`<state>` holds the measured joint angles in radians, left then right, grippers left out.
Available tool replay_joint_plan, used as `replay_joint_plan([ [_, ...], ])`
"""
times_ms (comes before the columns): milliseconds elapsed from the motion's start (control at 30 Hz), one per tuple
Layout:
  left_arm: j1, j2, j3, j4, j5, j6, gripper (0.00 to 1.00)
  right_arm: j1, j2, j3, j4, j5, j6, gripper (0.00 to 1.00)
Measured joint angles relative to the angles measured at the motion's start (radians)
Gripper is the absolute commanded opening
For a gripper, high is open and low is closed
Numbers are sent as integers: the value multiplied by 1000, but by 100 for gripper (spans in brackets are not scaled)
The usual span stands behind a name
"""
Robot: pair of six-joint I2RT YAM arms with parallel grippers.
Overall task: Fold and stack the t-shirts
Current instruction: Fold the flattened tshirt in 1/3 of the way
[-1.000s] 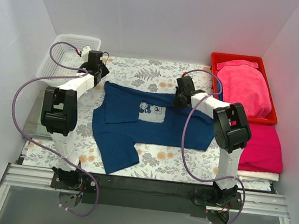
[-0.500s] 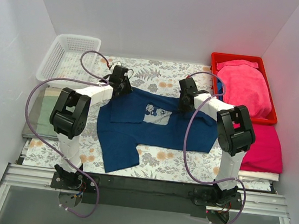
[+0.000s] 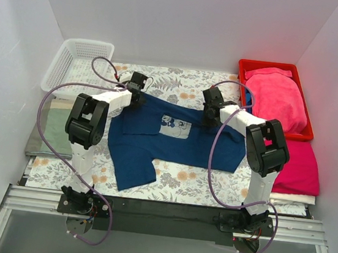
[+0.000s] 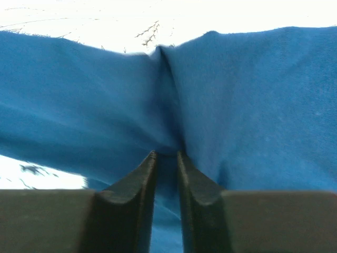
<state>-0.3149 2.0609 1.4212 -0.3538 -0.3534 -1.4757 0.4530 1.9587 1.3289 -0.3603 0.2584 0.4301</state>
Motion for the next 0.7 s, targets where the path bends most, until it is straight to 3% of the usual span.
replay_joint_plan([
  [433, 186, 112, 185, -118, -82, 32, 35, -6, 4, 93, -41, 34, -47, 34],
  [700, 206, 169, 264, -96, -56, 137, 34, -35, 95, 149, -43, 38, -66, 33],
])
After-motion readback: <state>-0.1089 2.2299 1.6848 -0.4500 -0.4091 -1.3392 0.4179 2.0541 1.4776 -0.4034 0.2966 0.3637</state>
